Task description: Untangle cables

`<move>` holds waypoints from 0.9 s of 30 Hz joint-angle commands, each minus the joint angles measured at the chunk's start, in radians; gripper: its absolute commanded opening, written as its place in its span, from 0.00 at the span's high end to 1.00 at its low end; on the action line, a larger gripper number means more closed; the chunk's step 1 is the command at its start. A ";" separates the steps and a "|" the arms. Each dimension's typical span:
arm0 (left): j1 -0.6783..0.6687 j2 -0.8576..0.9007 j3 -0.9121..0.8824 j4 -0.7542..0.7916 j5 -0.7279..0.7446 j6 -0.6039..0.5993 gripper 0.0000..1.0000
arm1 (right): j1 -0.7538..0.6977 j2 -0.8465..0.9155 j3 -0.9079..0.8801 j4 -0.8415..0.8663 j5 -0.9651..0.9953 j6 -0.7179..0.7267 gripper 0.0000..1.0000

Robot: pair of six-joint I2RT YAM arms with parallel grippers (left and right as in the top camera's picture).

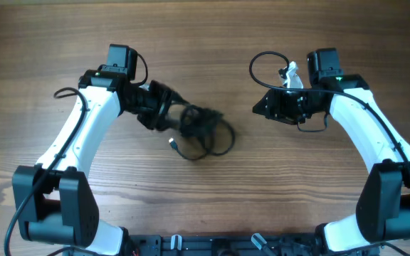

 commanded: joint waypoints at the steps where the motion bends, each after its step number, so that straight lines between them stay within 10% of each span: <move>1: -0.043 0.005 -0.003 0.000 -0.274 0.064 0.00 | 0.003 -0.027 0.014 0.000 -0.026 -0.023 0.48; 6: -0.105 0.005 -0.003 0.000 -0.605 0.267 0.00 | 0.003 -0.027 0.014 -0.001 -0.019 -0.023 0.47; 14: -0.095 0.033 -0.003 0.126 -0.385 0.837 0.18 | 0.003 -0.027 0.014 0.000 -0.006 -0.022 0.47; 27: -0.205 0.197 -0.005 0.135 -0.504 0.875 0.53 | 0.003 -0.027 0.014 -0.001 -0.007 -0.020 0.46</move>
